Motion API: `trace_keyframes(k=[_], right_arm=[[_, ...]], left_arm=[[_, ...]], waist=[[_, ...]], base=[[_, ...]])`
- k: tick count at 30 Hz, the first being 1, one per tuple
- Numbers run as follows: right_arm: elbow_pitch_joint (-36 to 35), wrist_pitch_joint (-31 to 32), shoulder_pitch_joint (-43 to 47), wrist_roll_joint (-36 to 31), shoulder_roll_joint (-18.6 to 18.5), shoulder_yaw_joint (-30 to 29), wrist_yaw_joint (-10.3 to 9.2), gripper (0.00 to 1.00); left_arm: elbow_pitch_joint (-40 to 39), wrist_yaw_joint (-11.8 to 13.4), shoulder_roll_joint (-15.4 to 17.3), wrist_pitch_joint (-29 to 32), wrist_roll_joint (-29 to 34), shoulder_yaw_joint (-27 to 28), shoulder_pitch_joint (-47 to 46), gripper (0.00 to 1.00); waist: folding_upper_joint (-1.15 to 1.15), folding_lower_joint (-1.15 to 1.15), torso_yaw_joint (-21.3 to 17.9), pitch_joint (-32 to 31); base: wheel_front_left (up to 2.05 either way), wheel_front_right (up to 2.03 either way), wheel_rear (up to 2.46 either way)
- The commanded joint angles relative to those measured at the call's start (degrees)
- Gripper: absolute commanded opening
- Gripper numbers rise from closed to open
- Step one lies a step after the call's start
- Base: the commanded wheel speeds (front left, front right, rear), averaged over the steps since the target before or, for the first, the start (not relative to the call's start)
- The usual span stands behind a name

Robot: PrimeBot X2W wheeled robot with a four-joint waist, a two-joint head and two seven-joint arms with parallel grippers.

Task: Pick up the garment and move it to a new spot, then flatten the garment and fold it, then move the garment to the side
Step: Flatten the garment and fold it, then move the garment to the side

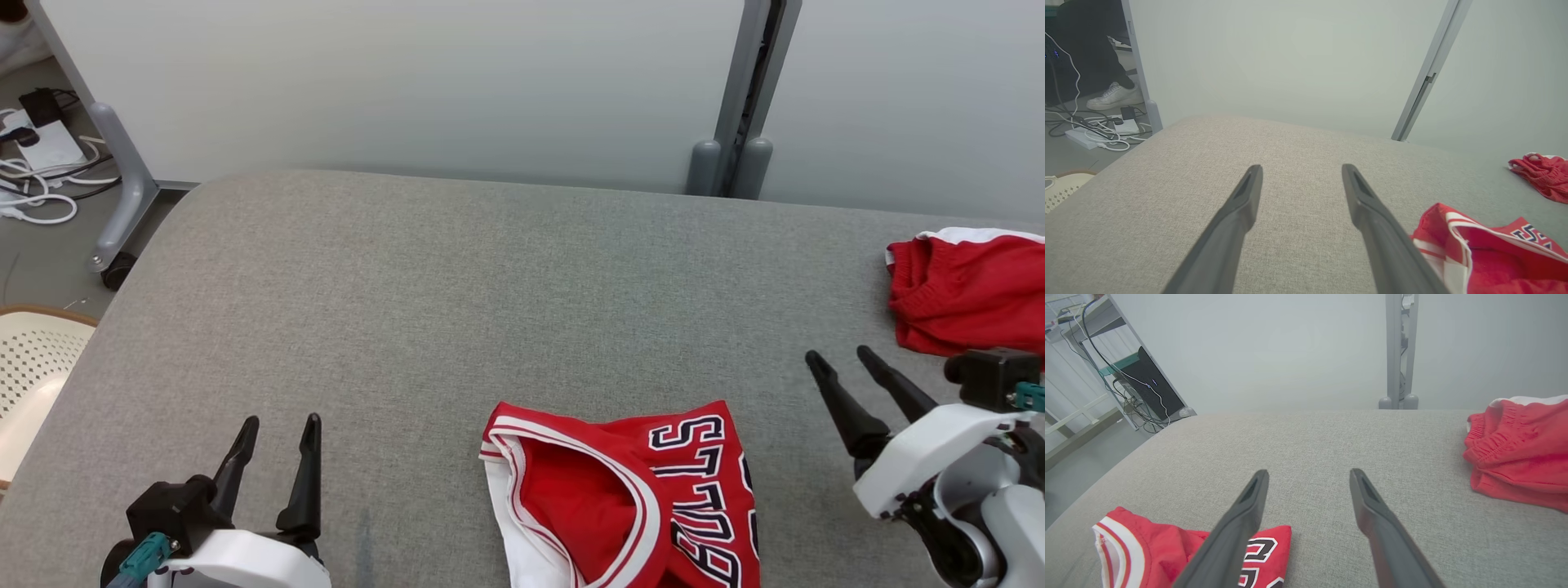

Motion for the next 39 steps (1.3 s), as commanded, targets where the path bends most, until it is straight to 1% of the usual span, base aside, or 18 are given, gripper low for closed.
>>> trace_keyframes(k=[1, 4, 10, 18, 22, 29, 32, 36, 39], right_arm=[[-1.36, -0.20, 1.10, 0.02, -0.45, -1.23, 0.02, 1.00], [-4.06, -0.30, 2.73, 0.05, 0.01, -3.86, 0.02, 1.00], [-7.71, 1.39, 6.46, -1.06, 1.63, -7.94, 0.02, 1.00], [-10.22, 4.38, 8.34, -3.33, 3.34, -10.31, 0.02, 1.00], [-10.21, 6.65, 9.20, -3.74, 4.22, -11.16, 0.02, 1.00], [-9.31, 12.12, 10.22, -2.67, 4.87, -10.85, 0.02, 1.00], [-7.49, 16.84, 10.40, -1.14, 5.65, -10.46, 0.02, 1.00], [-4.49, 23.85, 9.51, 2.27, 7.91, -10.08, 0.02, 1.00], [-2.23, 26.76, 8.39, 3.63, 9.35, -9.69, 0.02, 1.00]], left_arm=[[-0.26, 0.23, 0.45, -0.13, 0.43, 0.35, 0.64, 1.00], [-0.45, 0.30, 0.39, -0.12, 0.42, 0.49, 0.86, 1.00], [-0.77, 0.30, 0.32, -0.13, 0.44, 0.80, 0.76, 1.00], [-0.71, 0.12, 0.25, -0.13, 0.58, 0.59, 0.18, 1.00], [-0.40, 0.04, 0.20, -0.14, 0.59, 0.38, 0.08, 1.00], [-0.06, -0.04, 0.18, -0.14, 0.59, 0.12, -0.23, 1.00], [0.07, -0.06, 0.20, -0.14, 0.53, 0.03, -0.25, 1.00], [0.27, -0.18, 0.25, -0.10, 0.42, -0.18, -0.42, 1.00], [0.24, -0.27, 0.05, -0.02, 0.48, -0.50, -0.58, 1.00]], waist=[[0.00, 0.00, -0.24, -0.13], [0.00, 0.00, -0.54, -0.26], [0.00, 0.00, -0.85, -0.29], [0.00, 0.00, -0.95, 0.06], [0.00, 0.00, -0.71, 0.12], [0.00, 0.00, -0.23, -0.11], [0.00, 0.00, -0.16, -0.25], [0.00, 0.00, 0.01, -0.42], [0.00, 0.00, 0.46, -0.33]], base=[[0.00, 0.00, 0.00], [0.00, 0.00, 0.00], [0.00, 0.00, 0.00], [0.00, 0.00, 0.00], [0.00, 0.00, 0.00], [0.00, 0.00, 0.00], [0.00, 0.00, 0.00], [0.00, 0.00, 0.00], [0.00, 0.00, 0.00]])
